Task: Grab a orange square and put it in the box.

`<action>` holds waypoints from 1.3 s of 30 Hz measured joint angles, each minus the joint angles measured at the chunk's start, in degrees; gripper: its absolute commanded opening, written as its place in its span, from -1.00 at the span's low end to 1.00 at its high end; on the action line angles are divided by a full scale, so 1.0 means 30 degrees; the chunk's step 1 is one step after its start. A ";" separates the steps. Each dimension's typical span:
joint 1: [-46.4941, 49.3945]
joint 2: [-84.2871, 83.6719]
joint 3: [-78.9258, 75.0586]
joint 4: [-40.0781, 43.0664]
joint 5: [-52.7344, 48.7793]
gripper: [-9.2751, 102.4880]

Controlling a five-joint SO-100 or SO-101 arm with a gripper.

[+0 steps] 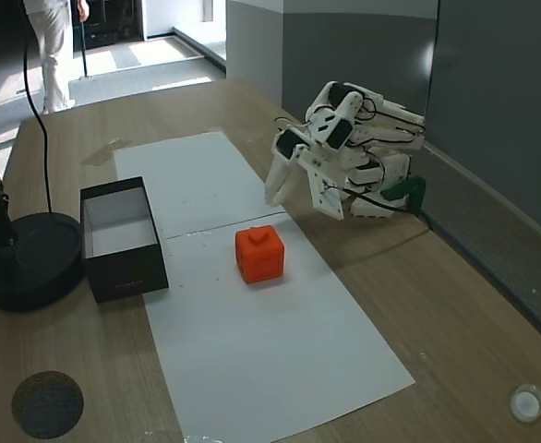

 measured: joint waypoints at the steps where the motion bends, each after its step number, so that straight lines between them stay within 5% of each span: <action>1: -0.0088 0.0000 0.0000 -0.0527 0.0000 -0.57; 7: -0.1172 0.0000 0.0000 -0.1963 0.0000 -0.21; 20: -0.3633 -0.2432 -0.3604 -0.1025 -0.1348 -0.20; 32: -0.8555 -1.7900 -1.2656 -0.0264 -0.0850 -0.19; 39: -0.8086 -2.5869 -1.5205 -0.0293 -0.0527 -0.19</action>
